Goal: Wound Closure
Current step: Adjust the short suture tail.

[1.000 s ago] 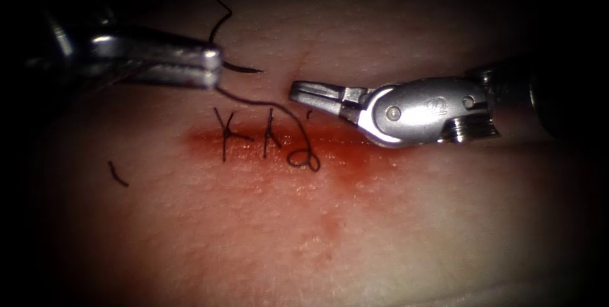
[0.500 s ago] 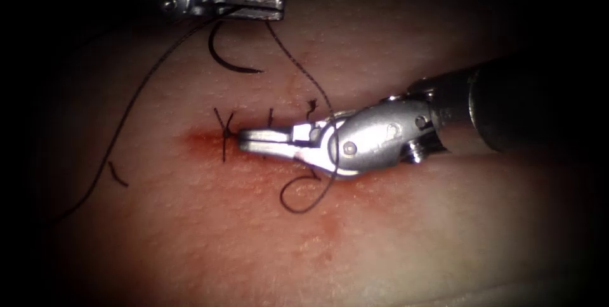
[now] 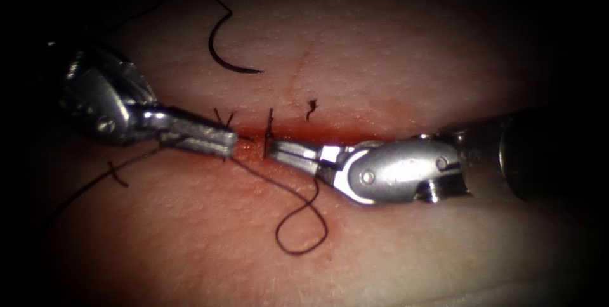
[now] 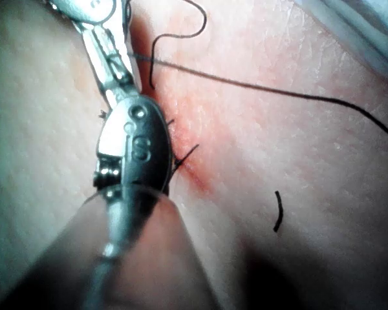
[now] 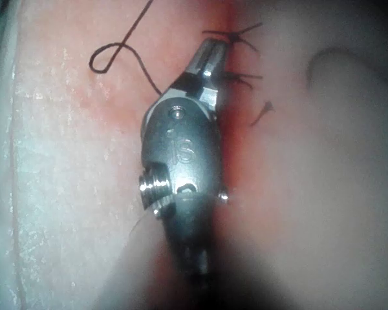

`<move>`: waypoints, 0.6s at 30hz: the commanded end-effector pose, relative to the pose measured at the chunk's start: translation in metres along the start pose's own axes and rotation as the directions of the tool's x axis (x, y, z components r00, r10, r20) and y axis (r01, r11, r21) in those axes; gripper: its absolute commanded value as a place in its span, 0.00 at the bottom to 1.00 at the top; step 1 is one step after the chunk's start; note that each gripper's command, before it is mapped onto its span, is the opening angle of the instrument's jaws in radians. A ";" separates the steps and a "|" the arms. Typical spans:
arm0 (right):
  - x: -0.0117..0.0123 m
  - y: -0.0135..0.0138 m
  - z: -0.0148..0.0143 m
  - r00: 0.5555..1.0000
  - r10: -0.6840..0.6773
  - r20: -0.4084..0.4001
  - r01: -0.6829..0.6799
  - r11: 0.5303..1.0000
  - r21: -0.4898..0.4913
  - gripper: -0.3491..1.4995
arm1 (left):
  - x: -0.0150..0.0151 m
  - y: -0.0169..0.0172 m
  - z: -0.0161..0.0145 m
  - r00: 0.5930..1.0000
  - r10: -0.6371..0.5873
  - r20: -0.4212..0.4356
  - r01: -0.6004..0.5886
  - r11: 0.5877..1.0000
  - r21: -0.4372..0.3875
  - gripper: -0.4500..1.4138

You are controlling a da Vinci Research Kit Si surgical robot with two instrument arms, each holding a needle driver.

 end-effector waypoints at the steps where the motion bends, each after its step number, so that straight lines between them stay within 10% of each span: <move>1: -0.0005 0.0000 0.0000 1.000 0.025 -0.001 -0.025 0.999 -0.022 0.45 | -0.0010 0.0003 0.0004 1.000 -0.001 -0.001 0.001 1.000 -0.003 0.00; 4: -0.0001 0.0016 -0.0001 0.984 0.176 0.031 -0.172 0.979 -0.105 0.71 | -0.0019 0.0013 0.0008 1.000 -0.013 0.013 0.013 1.000 -0.002 0.00; 9: -0.0014 0.0032 0.0018 0.939 0.307 0.154 -0.281 0.944 -0.172 0.84 | -0.0022 0.0017 0.0011 1.000 -0.015 0.016 0.015 1.000 -0.002 0.00; 18: -0.0051 0.0032 0.0029 0.916 0.324 0.235 -0.292 0.943 -0.162 0.75 | -0.0022 0.0020 0.0009 1.000 -0.019 0.017 0.019 1.000 -0.004 0.00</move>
